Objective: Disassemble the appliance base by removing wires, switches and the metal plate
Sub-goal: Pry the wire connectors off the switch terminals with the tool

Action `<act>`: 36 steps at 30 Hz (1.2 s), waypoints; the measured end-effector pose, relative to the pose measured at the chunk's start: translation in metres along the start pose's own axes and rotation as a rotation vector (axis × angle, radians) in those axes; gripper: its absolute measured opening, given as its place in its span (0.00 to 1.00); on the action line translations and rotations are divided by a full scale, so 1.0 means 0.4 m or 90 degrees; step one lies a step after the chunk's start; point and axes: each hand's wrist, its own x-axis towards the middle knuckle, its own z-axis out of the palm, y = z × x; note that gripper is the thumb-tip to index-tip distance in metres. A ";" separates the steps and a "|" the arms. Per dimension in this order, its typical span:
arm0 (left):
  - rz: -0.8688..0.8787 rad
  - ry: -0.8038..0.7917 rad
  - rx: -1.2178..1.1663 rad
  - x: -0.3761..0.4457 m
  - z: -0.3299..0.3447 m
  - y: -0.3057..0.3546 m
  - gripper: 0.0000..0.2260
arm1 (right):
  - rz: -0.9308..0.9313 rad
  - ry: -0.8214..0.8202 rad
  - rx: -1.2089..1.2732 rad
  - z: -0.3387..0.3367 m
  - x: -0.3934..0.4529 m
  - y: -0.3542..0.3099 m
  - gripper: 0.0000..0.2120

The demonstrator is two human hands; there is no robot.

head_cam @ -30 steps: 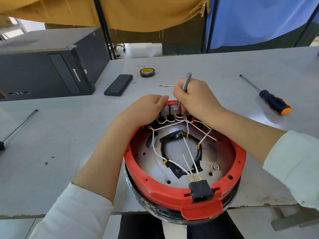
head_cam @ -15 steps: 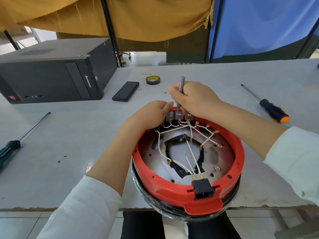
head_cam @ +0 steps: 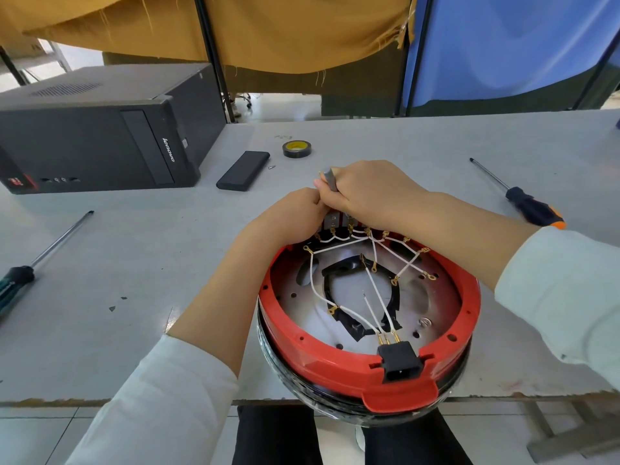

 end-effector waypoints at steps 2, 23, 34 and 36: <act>0.010 0.000 0.015 0.000 0.000 -0.001 0.15 | 0.002 -0.001 -0.014 0.001 0.006 0.003 0.17; 0.044 -0.006 0.037 -0.005 -0.002 0.009 0.18 | 0.112 -0.058 0.236 0.007 0.024 0.022 0.20; 0.033 0.007 0.041 0.003 0.000 -0.001 0.17 | 0.023 -0.050 0.144 0.003 0.017 0.015 0.19; 0.038 0.006 0.042 0.004 0.000 -0.001 0.19 | 0.043 -0.045 0.177 0.007 0.019 0.020 0.21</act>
